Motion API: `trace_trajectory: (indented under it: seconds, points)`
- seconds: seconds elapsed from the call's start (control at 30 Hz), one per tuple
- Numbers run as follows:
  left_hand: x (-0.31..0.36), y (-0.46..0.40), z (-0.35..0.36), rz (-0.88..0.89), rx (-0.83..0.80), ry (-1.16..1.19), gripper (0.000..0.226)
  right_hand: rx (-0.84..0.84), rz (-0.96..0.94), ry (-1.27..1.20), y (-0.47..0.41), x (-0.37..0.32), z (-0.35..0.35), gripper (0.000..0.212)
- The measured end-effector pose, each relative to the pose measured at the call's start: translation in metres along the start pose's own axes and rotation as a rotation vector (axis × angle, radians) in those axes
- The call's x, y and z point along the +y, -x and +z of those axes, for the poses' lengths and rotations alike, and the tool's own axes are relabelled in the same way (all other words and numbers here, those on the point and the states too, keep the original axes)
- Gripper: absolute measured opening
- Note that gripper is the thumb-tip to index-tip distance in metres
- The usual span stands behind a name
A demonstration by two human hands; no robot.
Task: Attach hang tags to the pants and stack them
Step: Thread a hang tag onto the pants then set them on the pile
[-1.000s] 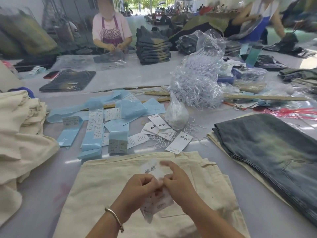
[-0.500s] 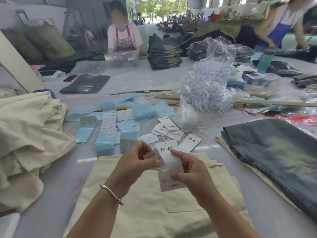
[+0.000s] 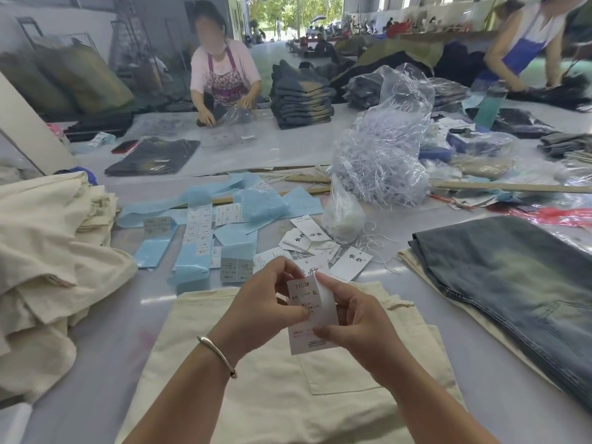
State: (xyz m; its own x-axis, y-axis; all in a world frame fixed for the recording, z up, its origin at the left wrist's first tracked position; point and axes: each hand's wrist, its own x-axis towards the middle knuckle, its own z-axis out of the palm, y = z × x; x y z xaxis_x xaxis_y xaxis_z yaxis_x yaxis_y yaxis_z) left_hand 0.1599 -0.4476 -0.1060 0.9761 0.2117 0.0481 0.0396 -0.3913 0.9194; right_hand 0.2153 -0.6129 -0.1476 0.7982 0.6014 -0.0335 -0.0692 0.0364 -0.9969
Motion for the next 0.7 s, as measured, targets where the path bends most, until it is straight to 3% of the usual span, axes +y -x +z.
trace_trajectory:
  seconds: [0.43, 0.57, 0.7]
  points:
    - [-0.007, -0.006, 0.007, 0.114, 0.029, -0.172, 0.038, 0.002, -0.034, -0.005, -0.001, -0.003, -0.002, 0.079]
    - [-0.012, -0.004, 0.010, 0.195, 0.099, -0.307, 0.048, 0.057, -0.066, -0.008, 0.001, -0.003, 0.000, 0.074]
    - [-0.014, 0.002, 0.018, 0.196, 0.112, -0.198, 0.053, 0.100, -0.100, -0.029, 0.001, -0.005, -0.001, 0.072]
